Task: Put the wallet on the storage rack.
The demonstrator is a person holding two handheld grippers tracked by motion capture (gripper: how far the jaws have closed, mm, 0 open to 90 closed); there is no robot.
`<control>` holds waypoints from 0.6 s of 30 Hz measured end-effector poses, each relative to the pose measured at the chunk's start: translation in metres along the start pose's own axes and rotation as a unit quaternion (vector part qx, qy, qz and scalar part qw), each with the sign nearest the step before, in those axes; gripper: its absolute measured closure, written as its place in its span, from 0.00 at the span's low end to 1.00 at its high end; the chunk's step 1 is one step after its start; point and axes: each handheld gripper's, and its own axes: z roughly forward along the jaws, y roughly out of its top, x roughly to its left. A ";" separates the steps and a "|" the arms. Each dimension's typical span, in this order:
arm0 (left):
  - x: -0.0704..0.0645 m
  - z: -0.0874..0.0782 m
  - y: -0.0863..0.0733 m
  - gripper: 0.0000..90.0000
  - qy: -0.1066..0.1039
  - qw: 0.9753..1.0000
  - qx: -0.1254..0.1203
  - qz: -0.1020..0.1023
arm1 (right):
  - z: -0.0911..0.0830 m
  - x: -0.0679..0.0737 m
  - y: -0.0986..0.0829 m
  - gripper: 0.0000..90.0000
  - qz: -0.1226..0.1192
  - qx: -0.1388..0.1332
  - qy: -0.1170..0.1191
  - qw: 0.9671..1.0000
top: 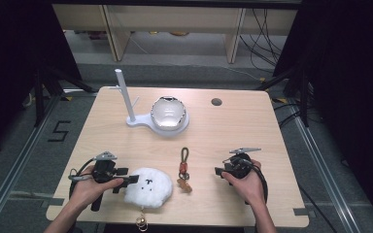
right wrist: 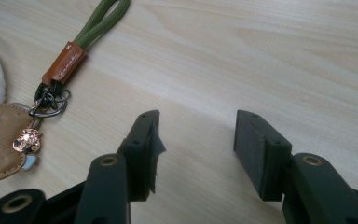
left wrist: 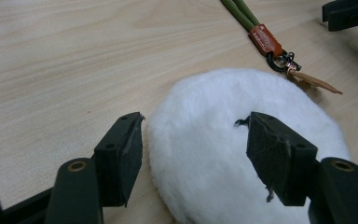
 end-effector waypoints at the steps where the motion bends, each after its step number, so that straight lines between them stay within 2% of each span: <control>1: 0.000 0.000 0.000 0.38 0.000 1.000 0.000 0.000 | 0.000 0.000 0.000 0.57 0.000 0.000 0.000 1.000; 3: 0.001 0.000 0.000 0.38 0.003 1.000 0.003 0.000 | -0.001 0.000 0.001 0.56 -0.005 0.002 0.009 1.000; 4: 0.001 0.000 0.000 0.37 0.009 1.000 0.005 0.000 | -0.002 0.003 0.001 0.56 0.012 0.011 0.004 1.000; 7: 0.000 0.000 0.002 0.37 0.014 1.000 0.007 0.000 | -0.003 0.003 0.002 0.55 0.008 0.013 0.006 1.000; 8: 0.000 0.000 0.002 0.36 0.015 1.000 0.008 0.000 | -0.004 0.005 0.002 0.55 0.018 0.010 0.005 1.000; 13: 0.002 0.001 0.007 0.35 0.016 1.000 0.011 -0.002 | -0.007 0.004 0.003 0.54 0.013 0.010 0.002 1.000; 14: 0.003 0.001 0.008 0.35 0.022 1.000 0.017 0.006 | -0.008 0.004 0.003 0.54 0.016 0.009 0.002 1.000; 16: 0.004 0.002 0.008 0.36 0.015 1.000 0.014 0.000 | -0.009 0.004 0.004 0.54 0.013 0.007 0.005 1.000; 18: 0.004 0.002 0.008 0.36 0.016 1.000 0.014 -0.001 | -0.010 0.004 0.005 0.55 0.013 0.011 0.003 1.000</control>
